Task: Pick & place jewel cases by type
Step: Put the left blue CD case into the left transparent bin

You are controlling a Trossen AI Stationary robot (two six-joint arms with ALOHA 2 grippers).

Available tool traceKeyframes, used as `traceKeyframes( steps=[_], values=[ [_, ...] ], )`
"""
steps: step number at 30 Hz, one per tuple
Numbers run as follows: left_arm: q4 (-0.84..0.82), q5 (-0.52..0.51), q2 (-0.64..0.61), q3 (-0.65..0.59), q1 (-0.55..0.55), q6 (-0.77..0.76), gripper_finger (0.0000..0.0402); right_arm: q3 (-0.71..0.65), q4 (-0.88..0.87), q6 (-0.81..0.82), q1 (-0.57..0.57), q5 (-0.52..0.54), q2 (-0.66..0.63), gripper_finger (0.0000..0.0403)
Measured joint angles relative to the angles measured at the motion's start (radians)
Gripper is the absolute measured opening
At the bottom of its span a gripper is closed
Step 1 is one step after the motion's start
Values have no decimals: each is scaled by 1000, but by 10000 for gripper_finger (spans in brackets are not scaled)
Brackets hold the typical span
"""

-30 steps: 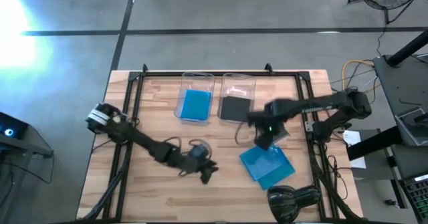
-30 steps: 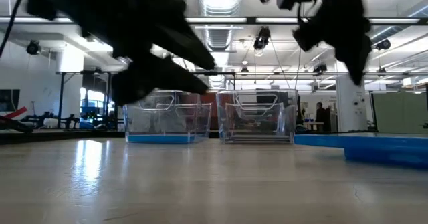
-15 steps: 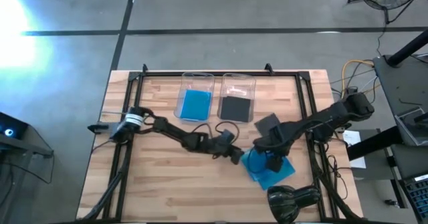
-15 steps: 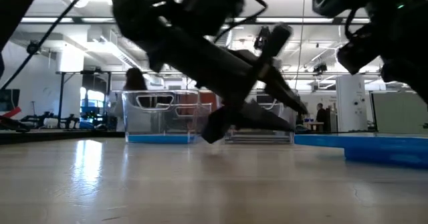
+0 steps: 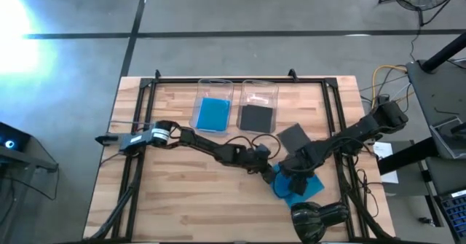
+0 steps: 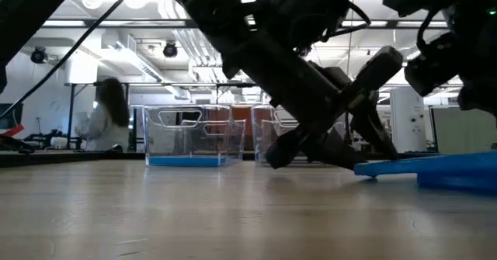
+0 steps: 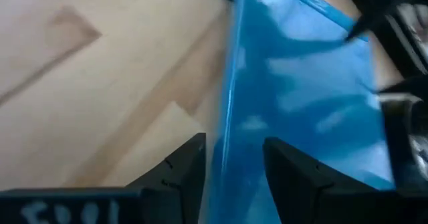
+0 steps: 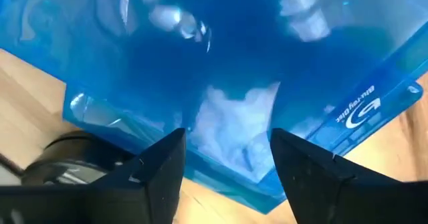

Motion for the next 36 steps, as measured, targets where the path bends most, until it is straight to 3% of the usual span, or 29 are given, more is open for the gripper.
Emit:
traceKeyframes(
  steps=[9,21,28,31,36],
  values=[
    [74,263,0,2,11,42,129,-48,14,20,5,96,-3,201],
    [149,287,0,-15,10,12,129,-51,157,99,5,189,-2,183],
    [151,289,0,-17,9,39,125,-8,163,122,4,316,0,182],
    [186,286,-3,-23,9,56,104,26,146,112,3,360,-16,182],
    [258,288,-3,-29,12,57,30,91,32,90,4,361,-58,182]
  ],
)
